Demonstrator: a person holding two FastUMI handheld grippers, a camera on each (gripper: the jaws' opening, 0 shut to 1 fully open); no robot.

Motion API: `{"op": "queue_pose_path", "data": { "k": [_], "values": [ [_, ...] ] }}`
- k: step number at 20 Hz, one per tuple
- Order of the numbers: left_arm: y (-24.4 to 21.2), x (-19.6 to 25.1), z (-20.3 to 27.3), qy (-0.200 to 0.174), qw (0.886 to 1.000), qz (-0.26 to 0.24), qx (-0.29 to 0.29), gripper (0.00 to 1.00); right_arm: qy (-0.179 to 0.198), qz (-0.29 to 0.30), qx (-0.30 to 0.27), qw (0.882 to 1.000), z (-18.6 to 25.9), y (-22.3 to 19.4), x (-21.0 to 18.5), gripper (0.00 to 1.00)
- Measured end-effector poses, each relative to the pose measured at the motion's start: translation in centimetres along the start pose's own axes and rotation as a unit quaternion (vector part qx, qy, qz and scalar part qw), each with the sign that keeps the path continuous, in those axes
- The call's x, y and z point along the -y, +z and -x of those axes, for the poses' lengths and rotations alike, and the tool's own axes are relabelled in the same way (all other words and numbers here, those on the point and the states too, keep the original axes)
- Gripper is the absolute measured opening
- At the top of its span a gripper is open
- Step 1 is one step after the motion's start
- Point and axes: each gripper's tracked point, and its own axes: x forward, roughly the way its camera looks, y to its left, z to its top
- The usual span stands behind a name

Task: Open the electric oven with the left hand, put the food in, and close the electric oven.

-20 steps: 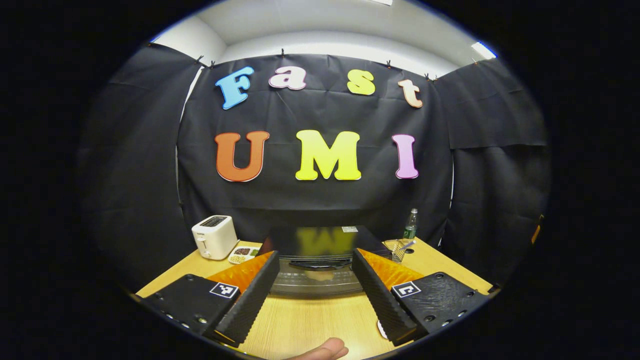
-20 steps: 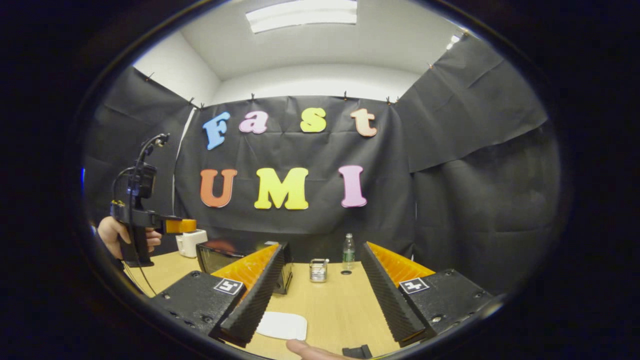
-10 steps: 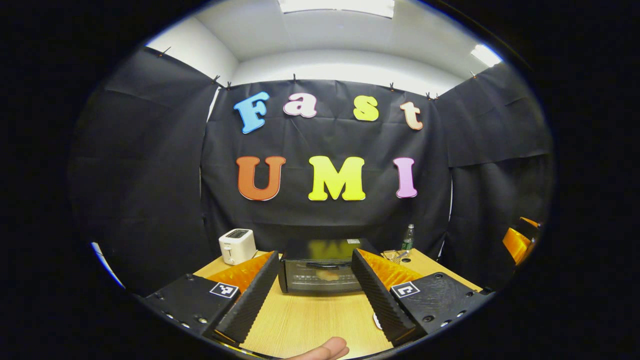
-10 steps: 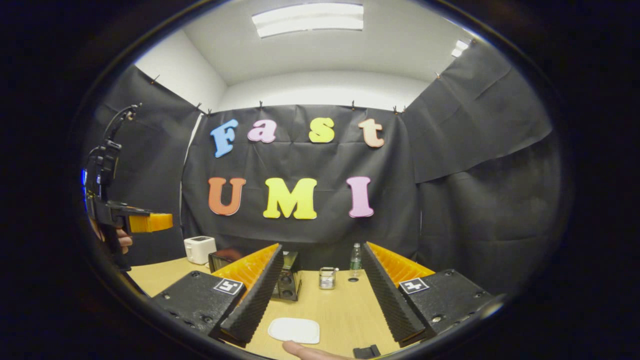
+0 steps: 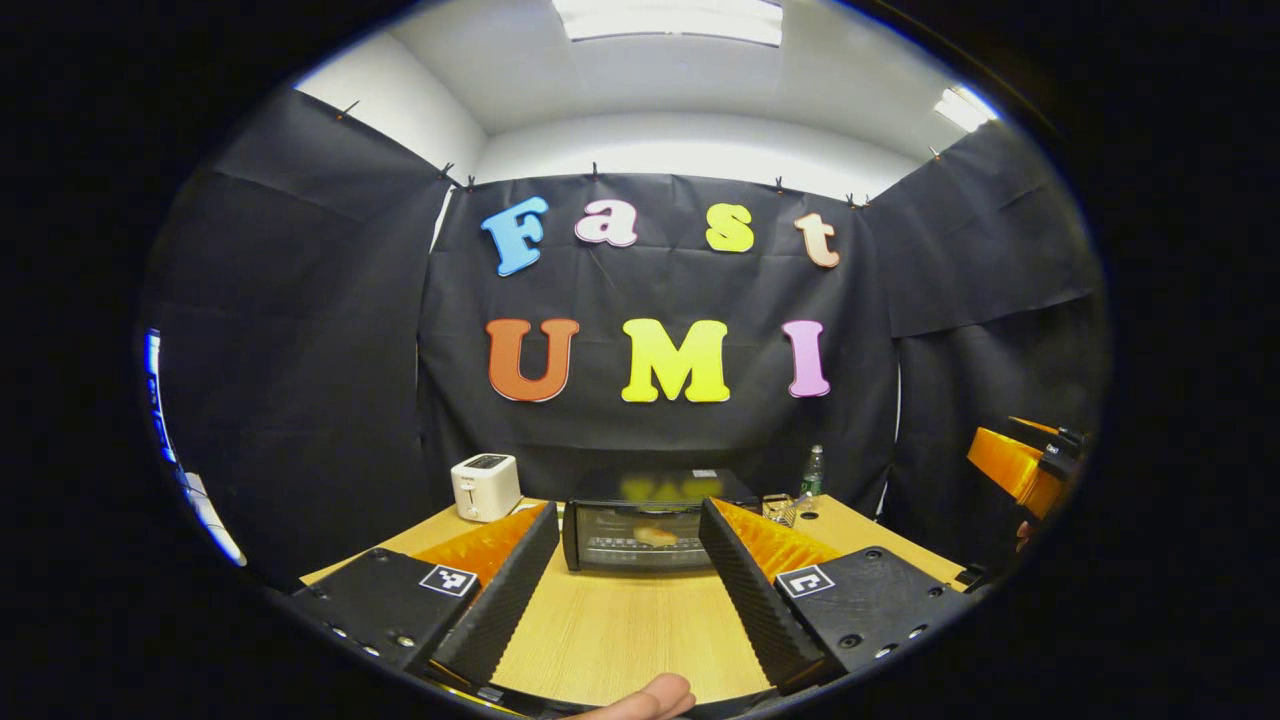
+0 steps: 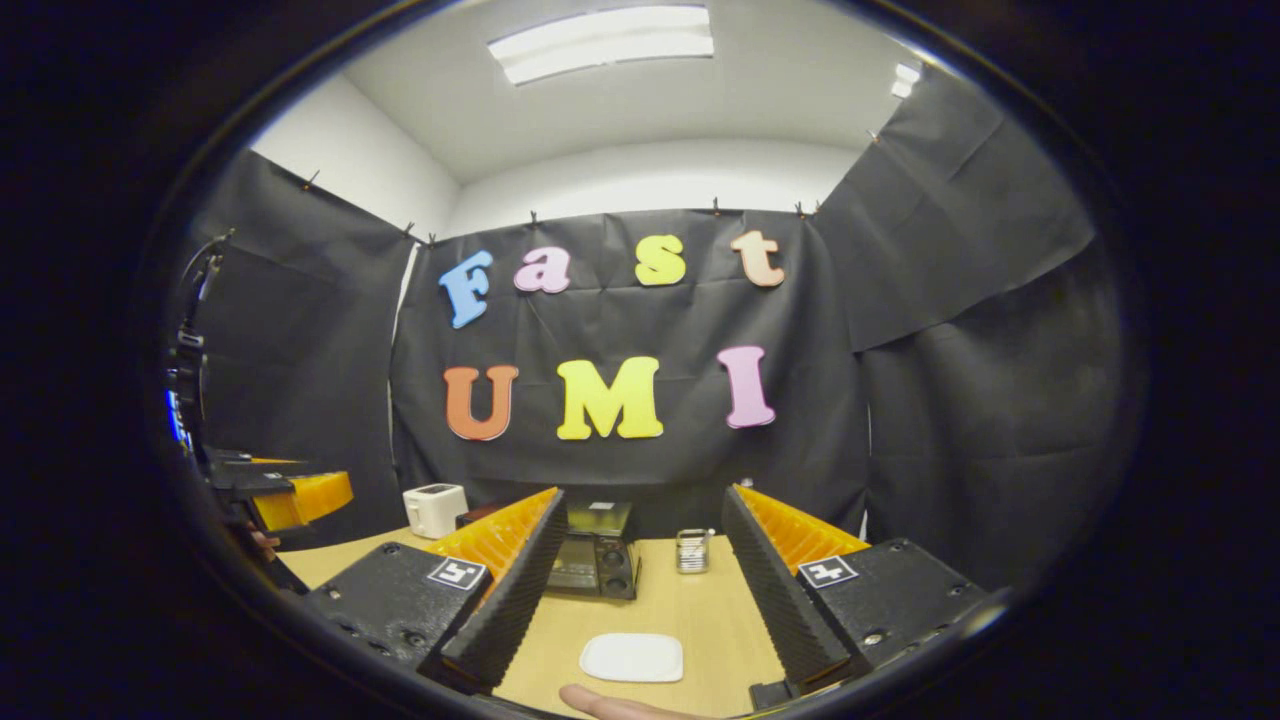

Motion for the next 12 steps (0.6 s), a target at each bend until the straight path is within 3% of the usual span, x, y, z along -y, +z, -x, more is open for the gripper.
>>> {"op": "queue_pose_path", "data": {
  "k": [7, 12],
  "values": [
    [0.2, 1.5, 0.7, -0.014, 1.0, -0.017, 0.011, 0.94, -0.012, 0.008, 0.002, 1.0, 0.2, -0.1, 1.2, 0.99],
    [-0.3, 0.2, 0.5, 0.004, 1.0, -0.01, 0.008, 0.96, -0.006, 0.001, -0.019, 1.0, -0.7, -1.5, 1.1, 0.99]
  ]
}}
